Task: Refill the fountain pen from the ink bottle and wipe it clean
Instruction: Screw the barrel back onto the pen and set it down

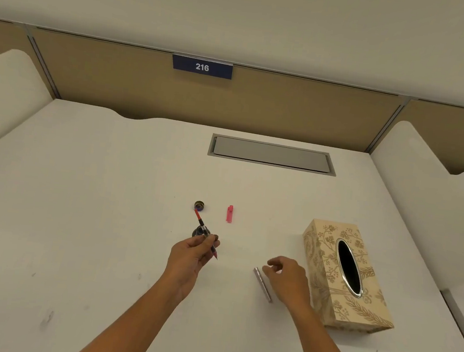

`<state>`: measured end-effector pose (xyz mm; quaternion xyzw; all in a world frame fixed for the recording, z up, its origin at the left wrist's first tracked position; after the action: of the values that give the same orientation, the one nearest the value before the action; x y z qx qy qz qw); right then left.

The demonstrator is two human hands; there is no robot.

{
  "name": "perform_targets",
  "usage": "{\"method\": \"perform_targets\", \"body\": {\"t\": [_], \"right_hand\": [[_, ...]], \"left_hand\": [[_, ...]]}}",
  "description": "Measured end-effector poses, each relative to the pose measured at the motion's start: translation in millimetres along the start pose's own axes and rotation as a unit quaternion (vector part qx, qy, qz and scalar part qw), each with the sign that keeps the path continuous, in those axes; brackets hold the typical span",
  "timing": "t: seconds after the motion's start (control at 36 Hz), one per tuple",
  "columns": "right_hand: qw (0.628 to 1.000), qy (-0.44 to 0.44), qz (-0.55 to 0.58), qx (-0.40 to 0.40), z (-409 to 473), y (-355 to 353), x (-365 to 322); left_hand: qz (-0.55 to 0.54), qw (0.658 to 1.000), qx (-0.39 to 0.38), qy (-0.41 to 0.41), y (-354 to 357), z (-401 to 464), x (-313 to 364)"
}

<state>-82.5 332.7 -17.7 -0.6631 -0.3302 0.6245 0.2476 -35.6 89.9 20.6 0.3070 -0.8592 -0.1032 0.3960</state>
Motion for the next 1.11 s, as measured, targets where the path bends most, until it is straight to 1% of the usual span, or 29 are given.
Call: {"method": "perform_targets", "body": {"t": [0.08, 0.19, 0.47, 0.56, 0.69, 0.89, 1.0, 1.11], "right_hand": [[0.997, 0.005, -0.072, -0.019, -6.8, 7.8, 1.0], [0.991, -0.015, -0.132, -0.019, -14.0, 12.9, -1.5], [0.986, -0.028, -0.161, -0.036, -15.8, 14.3, -7.4], [0.993, -0.023, -0.111, -0.04, -14.3, 14.8, -9.3], [0.997, -0.03, 0.048, -0.048, -7.7, 14.8, -23.6], [0.976, -0.056, 0.202, -0.056, -5.6, 3.8, -64.3], [0.96, -0.074, 0.264, -0.059, -5.1, -3.1, -84.5], [0.95, -0.085, 0.294, -0.058, -3.6, -7.1, -98.0]], "left_hand": [[-0.021, 1.0, -0.002, -0.013, -1.0, 1.8, -2.2], [-0.05, 0.998, -0.01, -0.024, -1.5, 5.6, -3.7], [-0.037, 0.999, -0.005, -0.019, -2.9, 5.0, -2.8], [-0.024, 1.0, -0.004, -0.013, -2.4, 2.1, -2.1], [0.008, 1.0, -0.009, -0.003, -1.4, -0.4, -2.0], [0.061, 0.998, 0.004, 0.018, -0.8, -1.5, -1.8], [0.066, 0.998, 0.006, 0.02, -2.5, 0.9, -2.8], [0.081, 0.996, 0.003, 0.025, -2.4, 0.2, -1.6]]}}
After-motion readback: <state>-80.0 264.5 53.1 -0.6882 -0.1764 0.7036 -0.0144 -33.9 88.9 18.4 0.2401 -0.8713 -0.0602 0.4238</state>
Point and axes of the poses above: each hand's wrist, its own z-axis towards the middle knuckle, its own y-axis out of the palm, x = y × z, the point moved 6 cm from there along z, towards the middle knuckle, and after that the axes turned 13 degrees about -y, right-handed, at the moved point
